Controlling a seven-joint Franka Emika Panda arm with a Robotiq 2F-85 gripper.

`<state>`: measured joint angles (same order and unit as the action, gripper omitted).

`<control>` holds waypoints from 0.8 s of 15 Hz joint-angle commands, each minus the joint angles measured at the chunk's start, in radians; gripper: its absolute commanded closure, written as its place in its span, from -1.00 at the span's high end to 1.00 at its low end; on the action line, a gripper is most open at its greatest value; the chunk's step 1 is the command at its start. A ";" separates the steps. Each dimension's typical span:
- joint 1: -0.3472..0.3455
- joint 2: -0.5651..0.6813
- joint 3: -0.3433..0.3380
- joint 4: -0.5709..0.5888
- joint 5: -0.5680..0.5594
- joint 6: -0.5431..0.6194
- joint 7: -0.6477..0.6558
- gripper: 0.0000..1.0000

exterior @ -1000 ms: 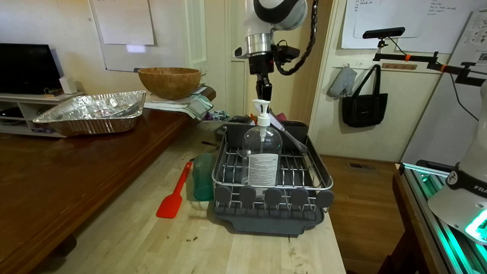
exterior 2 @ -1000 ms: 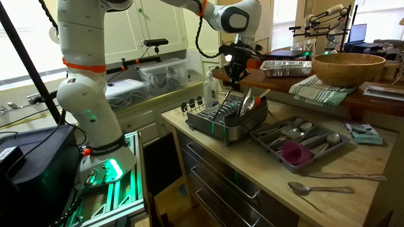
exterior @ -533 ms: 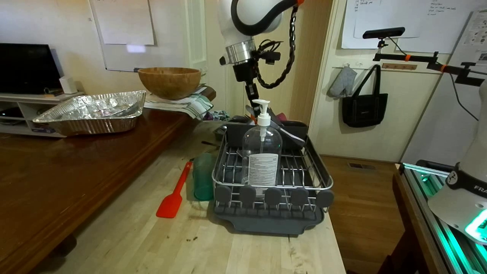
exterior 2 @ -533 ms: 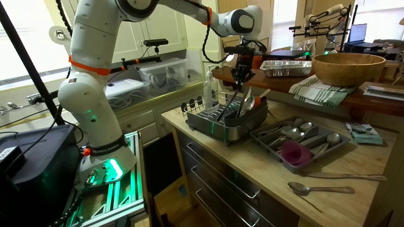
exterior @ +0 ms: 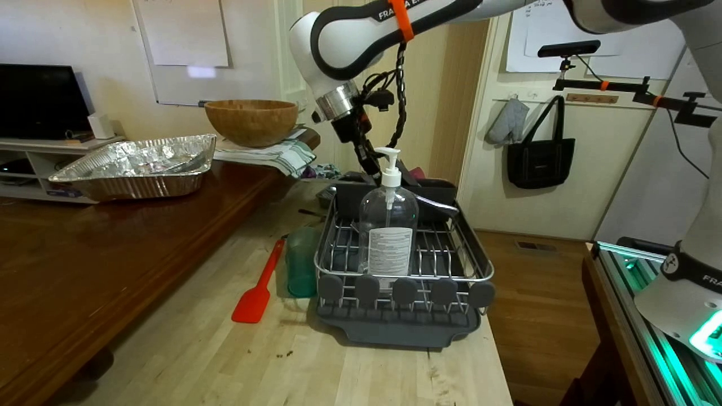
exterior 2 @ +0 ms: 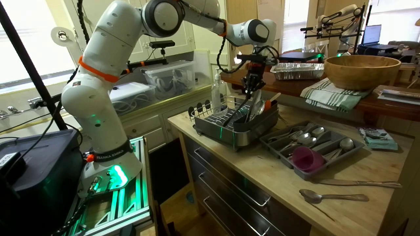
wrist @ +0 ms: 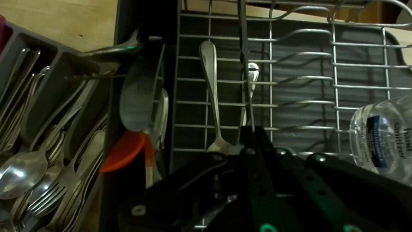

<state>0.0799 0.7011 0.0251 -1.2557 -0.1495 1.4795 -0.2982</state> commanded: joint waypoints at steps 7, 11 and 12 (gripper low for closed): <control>0.002 0.097 0.020 0.121 -0.023 -0.044 -0.013 -0.95; 0.009 0.118 0.018 0.164 -0.029 -0.078 -0.014 -0.99; 0.014 0.135 0.017 0.191 -0.033 -0.099 -0.015 -0.99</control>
<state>0.0885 0.7963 0.0343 -1.1309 -0.1655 1.4318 -0.3162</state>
